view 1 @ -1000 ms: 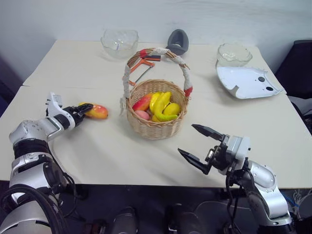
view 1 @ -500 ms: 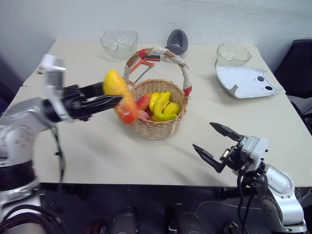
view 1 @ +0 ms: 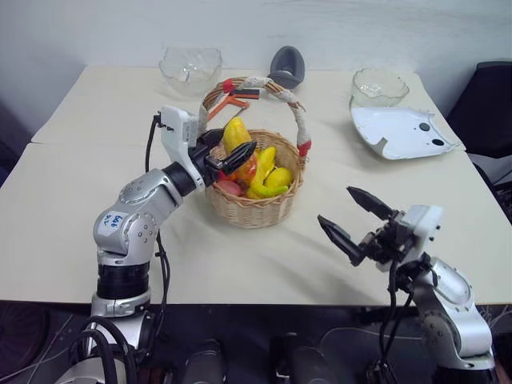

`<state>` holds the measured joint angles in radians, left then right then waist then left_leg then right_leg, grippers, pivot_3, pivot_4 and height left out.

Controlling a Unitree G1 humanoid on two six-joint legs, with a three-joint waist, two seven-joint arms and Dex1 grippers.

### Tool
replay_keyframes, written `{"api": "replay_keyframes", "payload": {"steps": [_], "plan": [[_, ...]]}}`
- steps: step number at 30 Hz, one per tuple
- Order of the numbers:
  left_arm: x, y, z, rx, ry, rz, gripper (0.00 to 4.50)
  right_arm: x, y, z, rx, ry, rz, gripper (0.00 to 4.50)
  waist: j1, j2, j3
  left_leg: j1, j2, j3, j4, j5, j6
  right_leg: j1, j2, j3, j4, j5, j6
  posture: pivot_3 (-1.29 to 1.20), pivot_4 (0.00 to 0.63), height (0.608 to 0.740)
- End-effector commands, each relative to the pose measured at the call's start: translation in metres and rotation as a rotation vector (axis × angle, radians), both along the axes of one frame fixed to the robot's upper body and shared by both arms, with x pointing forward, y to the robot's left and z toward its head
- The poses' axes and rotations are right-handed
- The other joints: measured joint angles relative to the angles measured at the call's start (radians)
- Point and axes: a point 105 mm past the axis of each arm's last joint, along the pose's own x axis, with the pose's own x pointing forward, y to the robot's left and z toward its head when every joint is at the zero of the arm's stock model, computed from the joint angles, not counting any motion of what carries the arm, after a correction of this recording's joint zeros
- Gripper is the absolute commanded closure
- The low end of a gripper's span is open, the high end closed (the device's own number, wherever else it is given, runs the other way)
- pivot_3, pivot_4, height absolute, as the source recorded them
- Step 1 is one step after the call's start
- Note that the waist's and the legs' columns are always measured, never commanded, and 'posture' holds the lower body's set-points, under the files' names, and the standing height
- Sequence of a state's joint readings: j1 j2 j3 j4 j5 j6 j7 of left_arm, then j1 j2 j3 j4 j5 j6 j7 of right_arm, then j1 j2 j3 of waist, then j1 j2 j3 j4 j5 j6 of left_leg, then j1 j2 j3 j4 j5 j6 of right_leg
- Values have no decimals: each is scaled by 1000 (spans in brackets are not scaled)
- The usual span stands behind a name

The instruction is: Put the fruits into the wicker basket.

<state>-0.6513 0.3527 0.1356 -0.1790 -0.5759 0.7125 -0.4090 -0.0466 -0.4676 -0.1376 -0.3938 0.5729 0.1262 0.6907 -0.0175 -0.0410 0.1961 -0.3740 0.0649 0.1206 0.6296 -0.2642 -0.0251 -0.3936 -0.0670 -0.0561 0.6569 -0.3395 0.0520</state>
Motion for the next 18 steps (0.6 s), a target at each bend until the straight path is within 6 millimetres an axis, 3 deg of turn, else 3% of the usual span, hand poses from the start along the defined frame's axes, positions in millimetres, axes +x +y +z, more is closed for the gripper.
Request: {"api": "replay_keyframes", "payload": {"steps": [1, 5, 11, 15, 18], "plan": [[-20, 8, 9, 65, -59, -98, 12, 19, -6, 12, -39, 43, 10, 0, -7, 0, 0, 0, 0, 0, 0, 0, 0, 0, 0, 0, 0, 0, 0, 0, 150, 740], [-40, 38, 2, 200, -81, -170, 12, 51, -6, 24, -103, 84, 62, 0, -18, 2, 1, 1, 1, 1, -1, 0, -1, -1, 2, 2, 0, 0, -1, 0, 150, 740], [-84, 78, -2, 330, -80, -350, 12, 92, 15, 54, -123, 65, 175, 0, -19, 4, 2, -1, 3, 2, -1, 0, -3, -5, 4, 3, 1, -1, -3, 0, 150, 740], [-97, 106, -5, 332, -26, -324, 12, 101, 39, 60, -163, 94, 341, 0, -20, 4, 3, -3, 3, 3, 0, -1, -1, -5, 3, 3, -1, -1, -3, 0, 150, 740], [-107, 113, -14, 328, 16, -328, 12, 104, 56, 56, -214, 115, 453, 0, -18, 4, 3, -3, 3, 3, -1, -2, 0, -5, 2, 3, -1, -1, -3, 0, 150, 740]]}}
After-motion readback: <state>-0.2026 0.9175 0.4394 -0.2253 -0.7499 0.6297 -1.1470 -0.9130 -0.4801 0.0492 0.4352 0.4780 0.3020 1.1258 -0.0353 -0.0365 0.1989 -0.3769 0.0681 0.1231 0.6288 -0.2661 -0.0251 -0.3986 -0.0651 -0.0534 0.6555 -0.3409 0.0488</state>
